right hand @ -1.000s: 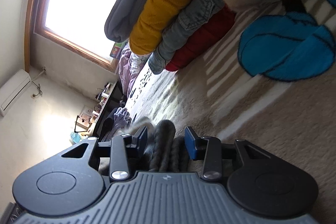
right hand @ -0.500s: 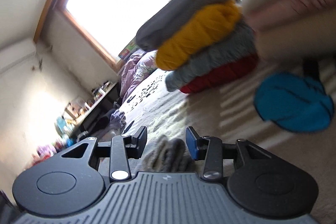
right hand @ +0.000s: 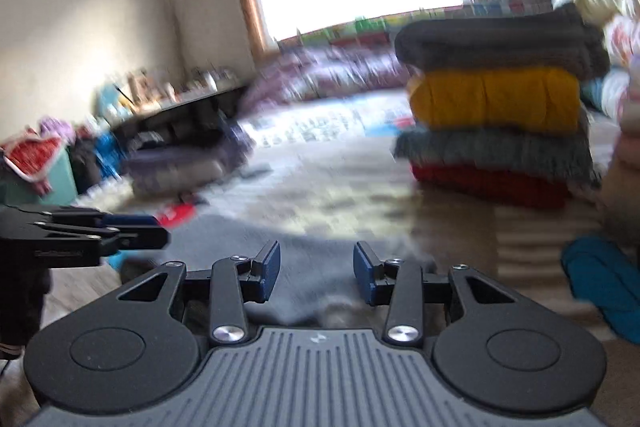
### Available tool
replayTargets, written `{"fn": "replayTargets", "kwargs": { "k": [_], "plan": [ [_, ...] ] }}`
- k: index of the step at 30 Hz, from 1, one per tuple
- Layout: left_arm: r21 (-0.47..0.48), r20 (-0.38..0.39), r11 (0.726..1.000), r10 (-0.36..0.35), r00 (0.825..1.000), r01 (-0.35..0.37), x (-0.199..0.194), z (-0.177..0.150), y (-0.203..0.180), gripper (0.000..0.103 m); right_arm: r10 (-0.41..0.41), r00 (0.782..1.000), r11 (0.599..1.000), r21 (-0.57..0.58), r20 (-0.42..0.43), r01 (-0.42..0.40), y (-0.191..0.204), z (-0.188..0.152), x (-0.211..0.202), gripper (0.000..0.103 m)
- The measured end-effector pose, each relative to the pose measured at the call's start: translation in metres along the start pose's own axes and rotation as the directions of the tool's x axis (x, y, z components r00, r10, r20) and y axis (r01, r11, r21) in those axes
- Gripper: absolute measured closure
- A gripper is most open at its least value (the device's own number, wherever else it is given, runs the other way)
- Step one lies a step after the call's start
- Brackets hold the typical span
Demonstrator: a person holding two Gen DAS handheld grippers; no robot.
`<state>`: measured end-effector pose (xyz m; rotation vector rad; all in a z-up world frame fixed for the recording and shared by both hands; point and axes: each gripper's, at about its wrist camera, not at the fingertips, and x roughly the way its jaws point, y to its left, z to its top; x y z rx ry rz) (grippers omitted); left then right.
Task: Fold clothes
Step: 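Open both grippers to release the folded sweatpants, then grasp the folded sweatpants bundle with both grippers and lift it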
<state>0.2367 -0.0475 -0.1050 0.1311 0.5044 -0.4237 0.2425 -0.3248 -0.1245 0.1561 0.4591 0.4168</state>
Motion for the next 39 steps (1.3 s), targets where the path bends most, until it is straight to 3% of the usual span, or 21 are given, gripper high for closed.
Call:
{"fn": "replayTargets", "kwargs": {
  "k": [2,11,14,17,22,24,26,28,39],
  "plan": [
    [0.022,-0.016,1.0,-0.002,1.0,0.003,0.004,-0.004,-0.001,0.071,-0.016,0.998,1.0,-0.003,-0.054,0.015,-0.004,-0.006,0.004,0.067],
    [0.079,-0.044,0.997,-0.004,0.999,0.008,0.011,-0.017,-0.002,0.071,0.012,0.998,1.0,0.018,-0.066,-0.011,-0.008,-0.01,0.007,0.07],
    [0.024,-0.058,0.999,-0.032,0.998,0.034,0.004,-0.003,0.009,0.07,-0.011,0.999,1.0,-0.025,-0.043,0.01,0.001,-0.009,0.001,0.07],
    [0.02,0.022,1.0,-0.012,1.0,0.011,-0.006,0.013,0.014,0.07,-0.048,0.999,0.995,-0.091,0.007,0.048,0.015,-0.009,-0.011,0.065],
    [-0.029,0.08,0.999,-0.035,0.996,0.037,0.009,0.016,0.022,0.07,-0.04,0.997,0.979,-0.199,0.071,0.053,0.039,-0.004,-0.021,0.065],
    [-0.03,0.053,0.998,-0.044,0.998,0.046,0.02,0.01,0.019,0.069,-0.045,0.998,0.976,-0.21,0.034,0.051,0.042,-0.005,-0.012,0.064],
    [0.015,-0.015,0.999,-0.048,0.999,0.049,0.032,0.0,0.01,0.057,-0.067,0.997,0.976,-0.208,-0.036,0.058,0.039,-0.009,0.0,0.063],
    [0.063,-0.027,0.998,-0.018,0.999,0.02,0.036,-0.005,0.001,0.056,-0.079,0.992,0.978,-0.198,-0.099,0.058,0.034,-0.011,0.011,0.062],
    [-0.009,-0.046,0.999,-0.04,0.998,0.04,0.03,-0.001,0.011,0.053,-0.056,0.995,0.988,-0.145,-0.089,0.042,0.03,-0.011,0.001,0.062]
  ]
}}
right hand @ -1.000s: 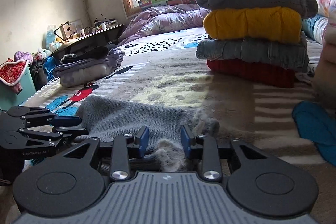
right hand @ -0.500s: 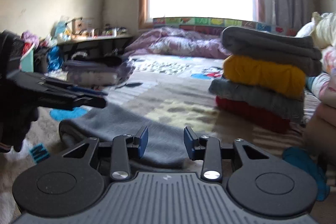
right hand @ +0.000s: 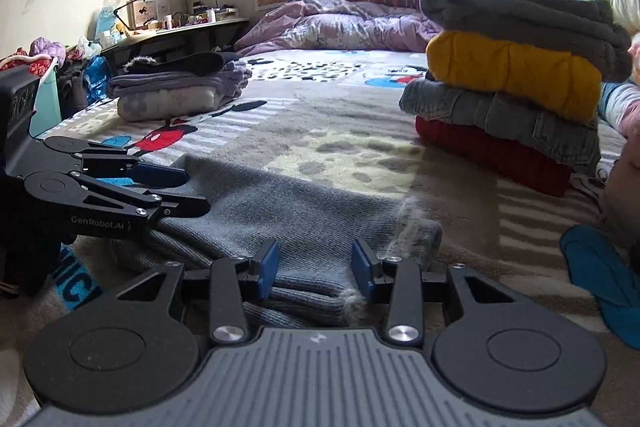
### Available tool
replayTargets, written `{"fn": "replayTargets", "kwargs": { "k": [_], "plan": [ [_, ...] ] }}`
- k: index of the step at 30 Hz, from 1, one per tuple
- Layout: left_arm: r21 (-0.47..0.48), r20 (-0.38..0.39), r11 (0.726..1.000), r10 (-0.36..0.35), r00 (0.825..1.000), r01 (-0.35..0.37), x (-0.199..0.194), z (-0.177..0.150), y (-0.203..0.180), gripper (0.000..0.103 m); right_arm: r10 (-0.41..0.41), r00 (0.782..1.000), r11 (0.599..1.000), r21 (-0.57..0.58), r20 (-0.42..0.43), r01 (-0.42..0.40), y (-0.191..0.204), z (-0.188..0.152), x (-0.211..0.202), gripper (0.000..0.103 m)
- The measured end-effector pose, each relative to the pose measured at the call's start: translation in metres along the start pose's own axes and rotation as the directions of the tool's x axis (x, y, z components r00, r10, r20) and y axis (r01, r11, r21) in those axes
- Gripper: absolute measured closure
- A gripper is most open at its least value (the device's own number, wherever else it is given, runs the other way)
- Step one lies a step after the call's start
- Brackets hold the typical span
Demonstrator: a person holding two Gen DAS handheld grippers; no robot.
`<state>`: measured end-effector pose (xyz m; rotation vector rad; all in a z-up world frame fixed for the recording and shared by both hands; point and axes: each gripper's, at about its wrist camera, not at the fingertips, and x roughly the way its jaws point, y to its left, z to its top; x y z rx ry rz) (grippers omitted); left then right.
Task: Fold clothes
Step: 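Grasp the folded sweatpants bundle with both grippers and lift it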
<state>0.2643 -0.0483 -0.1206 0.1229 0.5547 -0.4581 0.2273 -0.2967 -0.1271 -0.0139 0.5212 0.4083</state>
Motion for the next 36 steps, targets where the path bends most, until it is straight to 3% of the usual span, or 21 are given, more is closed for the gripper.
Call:
{"fn": "replayTargets", "kwargs": {
  "k": [3,4,6,8,10,14,19,28,31,36],
  "plan": [
    [-0.077,0.003,0.996,-0.035,0.999,0.035,-0.013,0.005,0.01,0.046,-0.016,0.998,0.999,0.05,0.053,0.014,-0.001,-0.002,-0.017,0.06],
    [-0.12,0.009,0.992,-0.041,0.999,0.042,-0.018,0.005,0.016,0.045,-0.029,0.997,0.997,0.08,0.076,0.023,-0.003,-0.003,-0.024,0.054],
    [-0.224,0.024,0.973,-0.046,0.999,0.05,-0.026,0.003,0.03,0.044,-0.056,0.991,0.989,0.141,0.122,0.038,-0.008,-0.004,-0.038,0.042],
    [-0.325,0.04,0.944,-0.049,0.998,0.059,-0.034,0.001,0.044,0.04,-0.064,0.987,0.971,0.238,0.148,0.027,-0.02,-0.006,-0.047,0.038],
    [-0.423,0.057,0.904,-0.05,0.997,0.069,-0.043,0.0,0.059,0.039,-0.048,0.987,0.924,0.382,0.151,-0.014,-0.038,-0.012,-0.048,0.037],
    [-0.61,0.033,0.787,-0.089,0.995,0.091,-0.043,-0.016,0.081,0.034,-0.018,0.991,0.815,0.576,0.135,-0.064,-0.063,-0.026,-0.036,0.032],
    [-0.653,0.029,0.749,-0.121,0.992,0.11,-0.036,-0.021,0.077,0.034,0.029,0.995,0.743,0.664,0.092,-0.083,-0.068,-0.038,-0.015,0.022],
    [-0.705,0.028,0.695,-0.171,0.985,0.141,-0.024,-0.029,0.067,0.035,0.013,0.998,0.769,0.637,0.057,-0.046,-0.055,-0.034,0.002,0.02],
    [-0.722,0.029,0.676,-0.188,0.982,0.15,-0.019,-0.031,0.063,0.041,-0.018,0.999,0.784,0.621,0.031,-0.005,-0.047,-0.031,0.006,0.029],
    [-0.717,0.038,0.68,-0.179,0.983,0.152,-0.023,-0.034,0.063,0.057,-0.071,0.997,0.791,0.61,0.013,0.048,-0.041,-0.03,0.003,0.045]
  ]
}}
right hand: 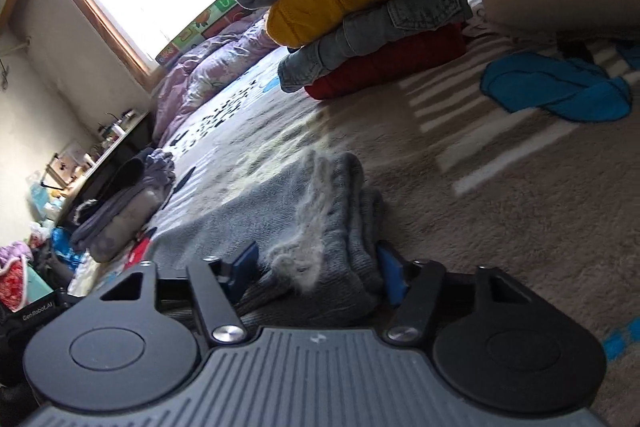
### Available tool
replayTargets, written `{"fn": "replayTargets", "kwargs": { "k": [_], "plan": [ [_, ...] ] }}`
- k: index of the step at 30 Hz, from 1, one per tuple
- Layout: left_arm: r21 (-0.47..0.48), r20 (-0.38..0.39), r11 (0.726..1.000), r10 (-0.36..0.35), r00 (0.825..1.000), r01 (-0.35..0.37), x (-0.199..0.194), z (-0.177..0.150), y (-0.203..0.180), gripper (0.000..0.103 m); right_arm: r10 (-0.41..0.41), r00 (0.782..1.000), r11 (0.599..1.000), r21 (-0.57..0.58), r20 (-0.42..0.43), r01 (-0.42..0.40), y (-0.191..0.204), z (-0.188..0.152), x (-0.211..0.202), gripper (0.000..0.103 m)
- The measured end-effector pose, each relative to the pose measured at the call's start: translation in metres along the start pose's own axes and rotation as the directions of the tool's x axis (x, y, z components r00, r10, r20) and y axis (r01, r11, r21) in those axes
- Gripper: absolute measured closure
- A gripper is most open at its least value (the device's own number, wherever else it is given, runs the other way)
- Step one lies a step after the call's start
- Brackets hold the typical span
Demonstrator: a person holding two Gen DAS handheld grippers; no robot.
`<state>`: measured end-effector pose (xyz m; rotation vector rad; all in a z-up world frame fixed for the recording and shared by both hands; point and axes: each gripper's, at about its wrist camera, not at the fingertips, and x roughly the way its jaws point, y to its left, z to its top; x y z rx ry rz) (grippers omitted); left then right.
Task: Fold clothes
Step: 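Grasp the folded sweatpants bundle with both grippers and lift it, then carry the bundle with both grippers onto the stack of folded clothes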
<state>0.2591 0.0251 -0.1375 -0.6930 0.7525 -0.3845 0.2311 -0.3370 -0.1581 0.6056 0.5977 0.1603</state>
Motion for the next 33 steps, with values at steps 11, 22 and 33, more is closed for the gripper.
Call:
{"fn": "replayTargets", "kwargs": {
  "k": [11,22,33],
  "plan": [
    [0.029,0.075,0.994,-0.104,0.992,0.102,-0.044,0.002,-0.022,0.069,0.086,0.988,0.988,0.116,0.132,-0.102,0.006,-0.001,-0.041,0.054],
    [0.185,0.104,0.965,-0.209,0.972,0.188,-0.032,0.044,-0.105,0.069,0.189,0.945,0.961,0.146,0.268,-0.233,-0.004,0.048,-0.082,0.055],
    [0.315,0.096,0.901,-0.343,0.935,0.298,0.035,0.121,-0.21,0.069,0.194,0.884,0.961,0.097,0.426,-0.258,-0.028,0.176,-0.086,0.055]
  ]
}}
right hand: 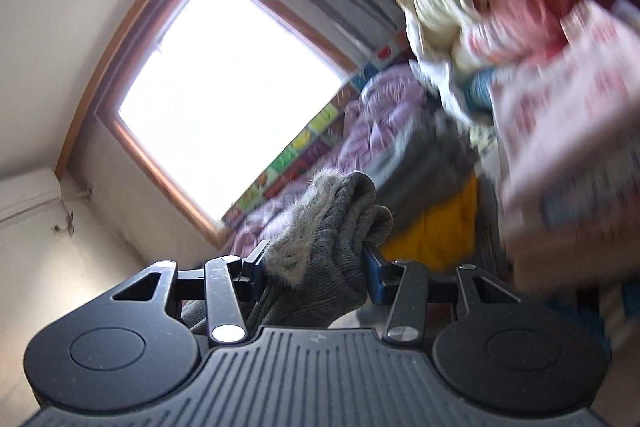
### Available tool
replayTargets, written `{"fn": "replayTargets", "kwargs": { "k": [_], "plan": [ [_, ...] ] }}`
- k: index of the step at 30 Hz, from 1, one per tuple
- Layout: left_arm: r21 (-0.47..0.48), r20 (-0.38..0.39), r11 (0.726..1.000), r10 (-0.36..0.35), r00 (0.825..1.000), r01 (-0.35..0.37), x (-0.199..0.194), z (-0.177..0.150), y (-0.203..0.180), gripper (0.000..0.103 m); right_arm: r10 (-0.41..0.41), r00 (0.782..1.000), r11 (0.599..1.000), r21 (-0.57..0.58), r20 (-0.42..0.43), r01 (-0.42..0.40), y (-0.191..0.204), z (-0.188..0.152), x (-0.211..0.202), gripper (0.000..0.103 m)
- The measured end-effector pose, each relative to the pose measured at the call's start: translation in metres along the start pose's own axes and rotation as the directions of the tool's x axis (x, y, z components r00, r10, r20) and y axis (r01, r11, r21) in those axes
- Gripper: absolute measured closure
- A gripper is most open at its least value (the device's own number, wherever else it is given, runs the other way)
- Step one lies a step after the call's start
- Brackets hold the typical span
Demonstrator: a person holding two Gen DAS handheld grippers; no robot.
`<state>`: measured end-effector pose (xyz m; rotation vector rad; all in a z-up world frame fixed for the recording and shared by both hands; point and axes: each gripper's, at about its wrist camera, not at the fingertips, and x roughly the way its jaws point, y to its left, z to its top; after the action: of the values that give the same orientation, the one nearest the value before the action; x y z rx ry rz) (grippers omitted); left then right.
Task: Fold clothes
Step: 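Carry the bundle with both grippers onto the stack of folded clothes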
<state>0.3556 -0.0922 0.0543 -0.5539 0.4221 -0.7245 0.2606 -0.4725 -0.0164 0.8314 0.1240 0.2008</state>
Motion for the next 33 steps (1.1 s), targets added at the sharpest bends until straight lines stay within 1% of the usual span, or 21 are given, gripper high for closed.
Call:
{"fn": "replayTargets", "kwargs": {
  "k": [3,8,12,16,18,19,20,21,22,23,25,27,29,31,32,33],
  "plan": [
    [0.028,0.009,0.999,-0.036,0.999,0.035,0.029,0.023,-0.011,0.069,0.01,0.999,1.0,-0.006,0.045,-0.01,-0.003,0.034,0.018,0.055],
    [0.043,0.038,0.996,-0.085,0.996,0.084,0.074,0.055,-0.009,0.069,0.03,0.994,0.998,-0.053,0.105,-0.024,-0.005,0.08,0.053,0.055],
    [0.05,0.055,0.992,-0.115,0.992,0.112,0.106,0.072,-0.003,0.069,0.028,0.99,0.997,-0.079,0.136,-0.018,-0.012,0.099,0.079,0.055],
    [0.007,0.056,0.992,-0.128,0.99,0.128,0.133,0.071,0.017,0.069,0.007,0.987,0.998,-0.063,0.161,0.003,-0.029,0.102,0.1,0.055],
    [-0.007,0.027,0.995,-0.102,0.994,0.102,0.149,0.058,0.03,0.069,-0.028,0.986,0.999,-0.035,0.166,0.034,-0.045,0.095,0.109,0.055],
    [-0.011,0.01,0.996,-0.086,0.996,0.086,0.158,0.051,0.037,0.069,-0.06,0.986,0.998,-0.003,0.158,0.062,-0.057,0.089,0.115,0.055],
    [-0.012,-0.017,0.999,-0.051,0.999,0.051,0.165,0.043,0.044,0.068,-0.114,0.985,0.993,0.046,0.127,0.109,-0.071,0.082,0.123,0.055],
    [-0.009,-0.05,1.0,-0.006,0.999,0.006,0.172,0.034,0.051,0.069,-0.18,0.981,0.98,0.1,0.074,0.172,-0.088,0.074,0.133,0.055],
    [-0.005,-0.082,0.999,0.039,0.996,-0.04,0.178,0.025,0.058,0.068,-0.233,0.972,0.962,0.148,0.02,0.228,-0.104,0.066,0.141,0.054],
    [0.001,-0.114,0.996,0.085,0.99,-0.085,0.185,0.015,0.065,0.067,-0.268,0.963,0.947,0.18,-0.018,0.267,-0.117,0.058,0.146,0.054],
    [-0.02,-0.116,0.996,0.087,0.989,-0.09,0.183,0.015,0.068,0.067,-0.266,0.964,0.951,0.163,-0.011,0.265,-0.12,0.053,0.146,0.055],
    [0.007,-0.125,0.995,0.103,0.987,-0.102,0.182,0.017,0.064,0.063,-0.267,0.964,0.955,0.13,-0.018,0.267,-0.116,0.055,0.146,0.054],
    [0.003,-0.129,0.995,0.103,0.986,-0.103,0.181,0.021,0.062,0.061,-0.266,0.964,0.954,0.137,-0.024,0.267,-0.116,0.056,0.146,0.053],
    [-0.005,-0.123,0.995,0.103,0.987,-0.104,0.178,0.025,0.059,0.051,-0.273,0.962,0.953,0.133,-0.02,0.273,-0.111,0.057,0.141,0.048],
    [-0.005,-0.114,0.994,0.107,0.988,-0.108,0.175,0.026,0.057,0.043,-0.278,0.961,0.953,0.125,-0.016,0.278,-0.106,0.057,0.138,0.047],
    [-0.005,-0.106,0.994,0.11,0.988,-0.111,0.171,0.028,0.056,0.041,-0.283,0.959,0.952,0.117,-0.013,0.282,-0.102,0.058,0.135,0.045]
  ]
}}
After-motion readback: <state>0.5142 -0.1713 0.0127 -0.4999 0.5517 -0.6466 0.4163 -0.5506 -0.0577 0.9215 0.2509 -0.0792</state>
